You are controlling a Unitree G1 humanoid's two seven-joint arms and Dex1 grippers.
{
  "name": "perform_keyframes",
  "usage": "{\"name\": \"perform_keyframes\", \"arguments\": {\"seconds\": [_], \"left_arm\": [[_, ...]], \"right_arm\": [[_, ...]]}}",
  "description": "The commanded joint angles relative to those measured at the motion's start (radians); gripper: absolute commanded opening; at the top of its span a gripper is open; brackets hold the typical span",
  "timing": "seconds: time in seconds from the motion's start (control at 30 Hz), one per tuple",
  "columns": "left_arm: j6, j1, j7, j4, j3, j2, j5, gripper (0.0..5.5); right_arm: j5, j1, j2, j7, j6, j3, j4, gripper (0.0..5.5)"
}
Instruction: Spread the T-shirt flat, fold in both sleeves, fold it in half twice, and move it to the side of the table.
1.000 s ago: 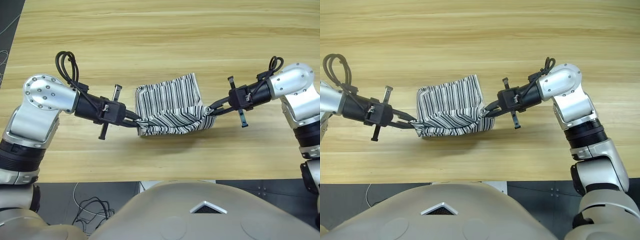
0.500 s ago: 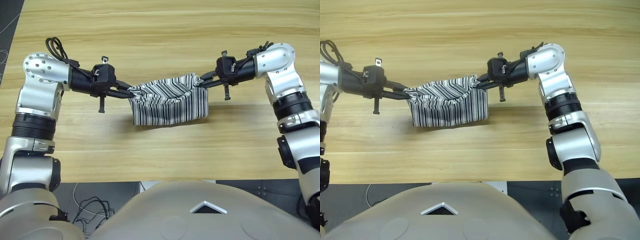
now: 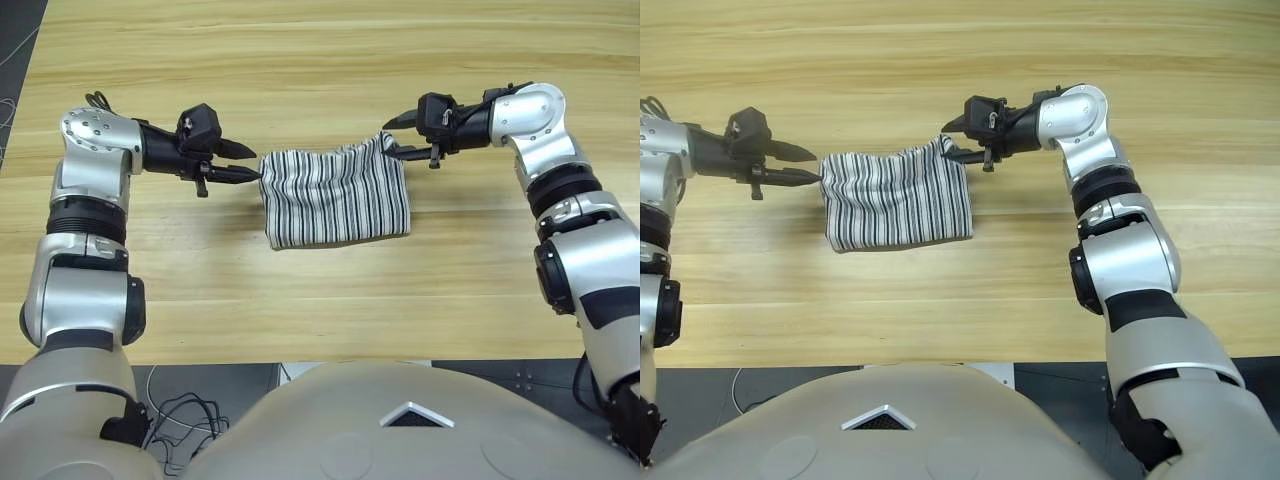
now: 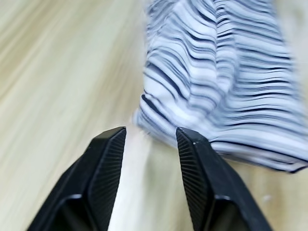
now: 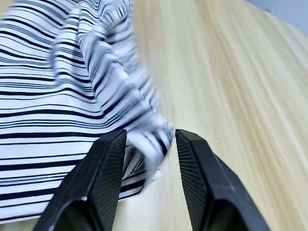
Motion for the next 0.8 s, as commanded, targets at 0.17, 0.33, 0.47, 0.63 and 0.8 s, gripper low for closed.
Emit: {"name": "perform_keyframes", "arguments": {"seconds": [0.17, 0.33, 0.47, 0.63, 0.8], "left_arm": [[-0.086, -0.084, 0.216, 0.255, 0.047, 0.029, 0.113, 2.27], [-0.131, -0.077, 0.210, 0.275, 0.063, 0.022, 0.136, 2.27], [-0.138, -0.081, 0.224, 0.290, 0.075, 0.015, 0.153, 2.27], [-0.190, -0.084, 0.287, 0.285, 0.090, -0.025, 0.164, 2.27], [-0.288, -0.081, 0.401, 0.234, 0.202, -0.128, 0.065, 2.27]], "right_arm": [[-0.018, -0.033, -0.003, -0.061, -0.070, -0.057, 0.018, 1.83], [0.161, 0.085, 0.125, 0.145, -0.018, -0.101, -0.187, 1.83], [0.115, 0.137, 0.241, 0.103, -0.015, -0.054, -0.136, 1.83], [-0.004, 0.140, 0.314, -0.074, -0.010, -0.015, 0.038, 1.83], [-0.221, 0.094, 0.246, -0.492, 0.196, 0.079, 0.168, 1.83]]}}
